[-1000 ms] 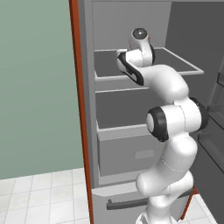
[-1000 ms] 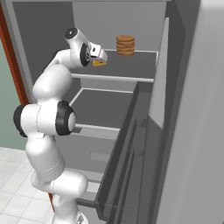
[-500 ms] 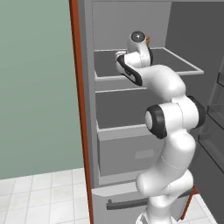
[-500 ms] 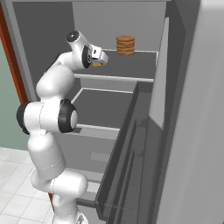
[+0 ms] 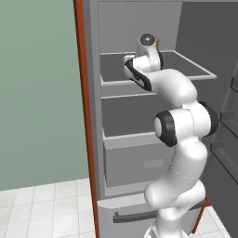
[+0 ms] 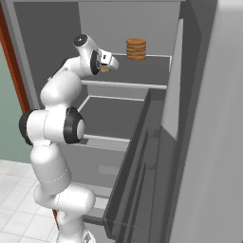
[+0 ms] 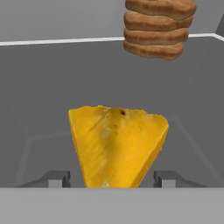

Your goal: Pick the cheese from the fridge and the cheese grater from the cabinet and place them next to the salad bowl.

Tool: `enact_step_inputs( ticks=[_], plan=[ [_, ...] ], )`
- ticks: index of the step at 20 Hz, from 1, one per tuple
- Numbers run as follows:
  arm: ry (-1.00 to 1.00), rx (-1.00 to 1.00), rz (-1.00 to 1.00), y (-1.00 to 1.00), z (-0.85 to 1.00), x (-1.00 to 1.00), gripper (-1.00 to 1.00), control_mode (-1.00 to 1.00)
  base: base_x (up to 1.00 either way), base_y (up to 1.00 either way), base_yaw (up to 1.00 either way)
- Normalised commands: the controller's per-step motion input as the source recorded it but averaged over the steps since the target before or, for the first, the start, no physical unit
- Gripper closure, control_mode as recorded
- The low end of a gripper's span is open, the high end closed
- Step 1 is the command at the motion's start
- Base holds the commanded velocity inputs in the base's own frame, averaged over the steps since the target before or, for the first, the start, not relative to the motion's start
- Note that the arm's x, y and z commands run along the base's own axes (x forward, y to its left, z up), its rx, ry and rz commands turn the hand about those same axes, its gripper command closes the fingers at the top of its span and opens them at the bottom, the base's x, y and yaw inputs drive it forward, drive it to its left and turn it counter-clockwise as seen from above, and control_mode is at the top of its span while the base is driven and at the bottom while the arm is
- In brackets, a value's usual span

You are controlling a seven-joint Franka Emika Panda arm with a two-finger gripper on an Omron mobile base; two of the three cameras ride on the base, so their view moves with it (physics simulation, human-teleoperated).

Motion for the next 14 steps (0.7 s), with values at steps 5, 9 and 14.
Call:
enact_step_inputs(
  ticks=[5, 9, 14],
  plan=[
    [0.0, 0.0, 0.0, 0.0, 0.0, 0.0, 1.0, -1.0, 0.0, 0.0, 0.0],
    [-0.02, 0.0, 0.03, -0.11, 0.0, 0.0, 1.0, -1.0, 0.0, 0.0, 0.0],
    [-0.06, 0.02, 0.17, -0.36, 0.0, -0.16, 1.0, -1.0, 0.0, 0.0, 0.0]
  ],
)
